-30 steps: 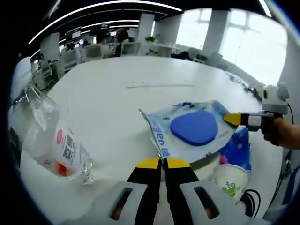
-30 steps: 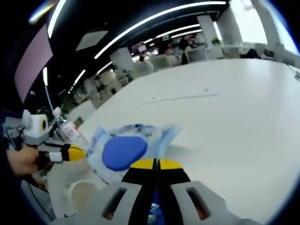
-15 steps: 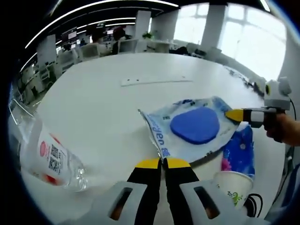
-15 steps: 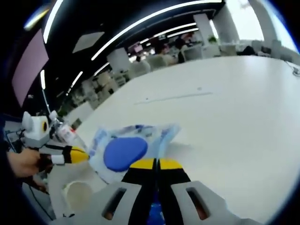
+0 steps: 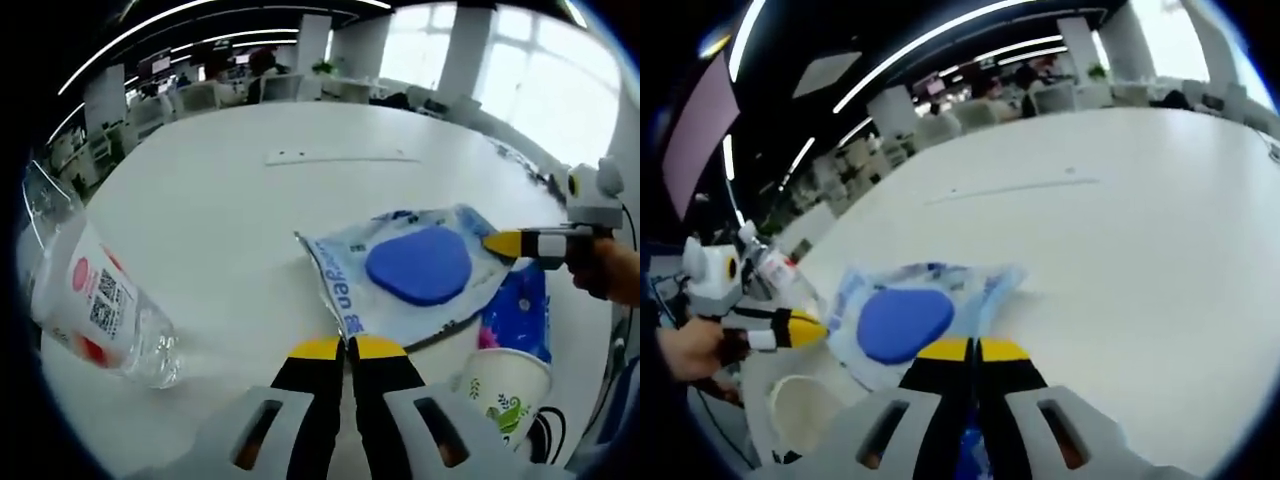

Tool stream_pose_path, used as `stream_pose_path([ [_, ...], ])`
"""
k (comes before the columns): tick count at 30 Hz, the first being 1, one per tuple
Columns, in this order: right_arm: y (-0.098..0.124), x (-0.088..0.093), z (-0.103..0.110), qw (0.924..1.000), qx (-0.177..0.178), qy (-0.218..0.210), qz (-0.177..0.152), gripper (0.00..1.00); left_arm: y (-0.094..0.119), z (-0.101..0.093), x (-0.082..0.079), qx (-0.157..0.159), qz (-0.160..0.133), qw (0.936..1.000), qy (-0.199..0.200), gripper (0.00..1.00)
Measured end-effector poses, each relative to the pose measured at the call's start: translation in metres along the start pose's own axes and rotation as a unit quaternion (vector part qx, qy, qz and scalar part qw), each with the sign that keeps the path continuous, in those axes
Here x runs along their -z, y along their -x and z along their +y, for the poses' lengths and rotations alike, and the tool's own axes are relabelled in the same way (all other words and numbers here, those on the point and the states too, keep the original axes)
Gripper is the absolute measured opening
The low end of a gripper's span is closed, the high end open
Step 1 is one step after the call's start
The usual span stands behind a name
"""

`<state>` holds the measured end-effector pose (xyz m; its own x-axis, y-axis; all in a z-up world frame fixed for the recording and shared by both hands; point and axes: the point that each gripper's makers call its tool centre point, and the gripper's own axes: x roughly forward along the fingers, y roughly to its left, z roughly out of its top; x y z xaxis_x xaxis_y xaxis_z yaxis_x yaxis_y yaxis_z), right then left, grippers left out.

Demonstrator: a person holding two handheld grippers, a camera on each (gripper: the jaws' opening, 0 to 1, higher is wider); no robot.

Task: Arrange the tabletop items into an orderly group along one side of the table until the central work area is clear of visible clutter.

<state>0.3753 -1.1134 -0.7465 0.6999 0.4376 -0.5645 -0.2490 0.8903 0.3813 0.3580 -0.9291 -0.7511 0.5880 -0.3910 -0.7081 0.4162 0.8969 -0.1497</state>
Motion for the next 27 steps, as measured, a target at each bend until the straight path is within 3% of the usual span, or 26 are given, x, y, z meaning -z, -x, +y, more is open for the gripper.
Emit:
stream_pose_path([
  [8, -0.001, 0.007, -0.002, 0.9999, 0.004, 0.006, 0.015, 0.02, 0.0, 0.001, 0.002, -0.01, 0.001, 0.9998, 0.02, 0.02],
  [13, -0.002, 0.009, -0.003, 0.9998, 0.013, 0.003, 0.014, 0.02, 0.0, 0.0, 0.003, -0.016, 0.005, 0.9998, 0.009, 0.02],
  [17, -0.002, 0.011, -0.003, 0.999, 0.016, 0.036, 0.023, 0.02, -0.001, 0.0, 0.005, -0.019, 0.007, 0.9997, 0.009, 0.02],
  [27, -0.003, 0.014, -0.005, 0.999, 0.018, 0.032, 0.026, 0.01, -0.003, 0.002, 0.009, -0.022, 0.007, 0.9992, 0.033, 0.03],
])
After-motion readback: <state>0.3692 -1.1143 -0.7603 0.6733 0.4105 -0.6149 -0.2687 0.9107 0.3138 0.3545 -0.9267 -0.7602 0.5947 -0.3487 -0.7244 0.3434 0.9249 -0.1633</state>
